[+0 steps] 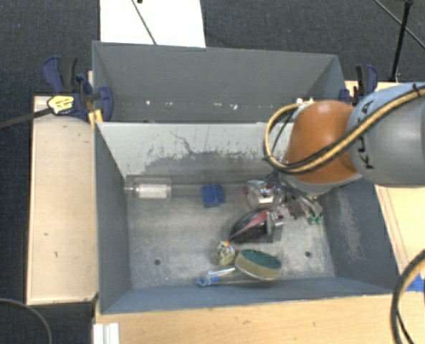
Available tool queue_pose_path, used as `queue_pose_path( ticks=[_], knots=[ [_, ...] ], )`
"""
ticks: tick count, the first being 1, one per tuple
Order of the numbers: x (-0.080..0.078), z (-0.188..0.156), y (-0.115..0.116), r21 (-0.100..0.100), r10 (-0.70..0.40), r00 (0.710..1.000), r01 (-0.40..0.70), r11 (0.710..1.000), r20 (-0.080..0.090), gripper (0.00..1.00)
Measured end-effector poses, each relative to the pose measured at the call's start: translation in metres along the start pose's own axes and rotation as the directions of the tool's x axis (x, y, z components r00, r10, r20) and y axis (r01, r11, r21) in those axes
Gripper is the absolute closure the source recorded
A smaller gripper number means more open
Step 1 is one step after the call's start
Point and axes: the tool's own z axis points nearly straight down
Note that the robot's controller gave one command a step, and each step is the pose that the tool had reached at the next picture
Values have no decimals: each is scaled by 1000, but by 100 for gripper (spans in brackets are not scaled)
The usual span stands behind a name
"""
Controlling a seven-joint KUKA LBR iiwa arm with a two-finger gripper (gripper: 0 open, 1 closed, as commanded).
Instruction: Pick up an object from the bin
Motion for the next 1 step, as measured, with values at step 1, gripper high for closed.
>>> queue_pose_path(
  ticks=[1],
  knots=[
    [-2,-150,-5,1,35,999,-35,999,-9,100]
  ],
)
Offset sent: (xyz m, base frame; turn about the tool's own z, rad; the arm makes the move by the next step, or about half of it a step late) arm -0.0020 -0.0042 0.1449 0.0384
